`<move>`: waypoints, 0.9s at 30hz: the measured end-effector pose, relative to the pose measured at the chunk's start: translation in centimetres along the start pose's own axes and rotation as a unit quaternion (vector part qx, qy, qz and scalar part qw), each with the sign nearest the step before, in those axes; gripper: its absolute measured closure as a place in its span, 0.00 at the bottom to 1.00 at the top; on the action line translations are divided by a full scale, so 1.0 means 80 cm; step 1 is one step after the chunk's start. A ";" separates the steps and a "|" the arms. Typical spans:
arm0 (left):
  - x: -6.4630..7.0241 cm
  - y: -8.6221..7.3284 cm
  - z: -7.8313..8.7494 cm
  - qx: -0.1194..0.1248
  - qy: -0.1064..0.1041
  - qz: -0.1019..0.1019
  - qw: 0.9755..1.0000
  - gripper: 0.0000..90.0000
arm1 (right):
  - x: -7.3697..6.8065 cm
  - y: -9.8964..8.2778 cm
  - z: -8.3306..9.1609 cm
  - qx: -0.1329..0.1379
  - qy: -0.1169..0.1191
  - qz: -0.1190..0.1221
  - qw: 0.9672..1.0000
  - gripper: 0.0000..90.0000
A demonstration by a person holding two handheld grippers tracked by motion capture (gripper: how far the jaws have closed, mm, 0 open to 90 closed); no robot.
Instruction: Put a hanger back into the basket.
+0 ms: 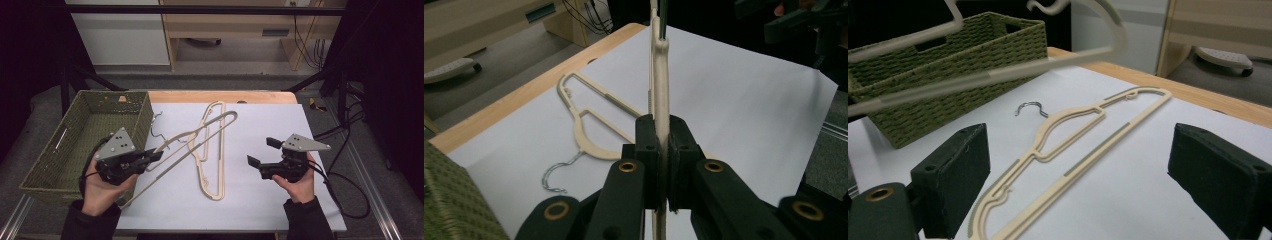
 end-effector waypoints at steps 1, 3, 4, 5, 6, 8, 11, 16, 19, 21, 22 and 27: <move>-0.005 0.004 0.004 -0.001 0.003 -0.001 1.000 0.95 | 0.003 -0.002 0.003 0.002 -0.004 0.000 1.000 0.12; -0.016 0.012 0.012 0.000 0.007 -0.002 1.000 0.95 | 0.008 -0.008 0.009 -0.005 -0.010 -0.004 1.000 0.11; -0.021 0.016 0.016 0.000 0.011 -0.002 1.000 0.95 | 0.011 -0.011 0.012 -0.006 -0.013 -0.003 1.000 0.11; -0.028 0.019 0.020 0.001 0.014 -0.002 1.000 0.95 | 0.013 -0.013 0.015 -0.008 -0.016 -0.004 1.000 0.11; -0.034 0.022 0.024 0.002 0.017 -0.001 1.000 0.95 | 0.015 -0.015 0.018 -0.009 -0.020 -0.008 1.000 0.11; -0.047 0.027 0.033 0.007 0.023 0.002 1.000 0.95 | 0.018 -0.018 0.023 -0.010 -0.025 -0.011 1.000 0.11; -0.067 0.030 0.044 0.006 0.032 0.007 0.999 0.95 | 0.021 -0.022 0.027 -0.011 -0.031 -0.012 0.999 0.11; -0.099 0.027 0.056 -0.006 0.050 0.009 0.999 0.95 | 0.024 -0.026 0.032 -0.015 -0.038 -0.010 0.999 0.10; -0.121 0.021 0.060 -0.005 0.065 0.007 0.998 0.95 | 0.024 -0.027 0.032 -0.015 -0.038 -0.010 0.999 0.10; -0.135 0.016 0.064 -0.013 0.075 0.005 0.997 0.95 | 0.024 -0.028 0.032 -0.017 -0.039 -0.008 0.999 0.10; -0.142 0.013 0.066 -0.014 0.079 0.006 0.997 0.95 | 0.024 -0.028 0.033 -0.019 -0.037 -0.005 0.999 0.10; -0.170 -0.003 0.076 -0.022 0.091 0.003 0.996 0.95 | 0.025 -0.031 0.032 -0.020 -0.039 -0.010 0.999 0.10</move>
Point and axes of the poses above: each handheld gripper's, and its own axes: z roughly backward along the jaws, y roughly out of its top, x roughly to its right, the point moved 3 cm from there along -z, roughly forward along the jaws, and after that the axes turned 12 degrees about x, right-handed, at the moved point
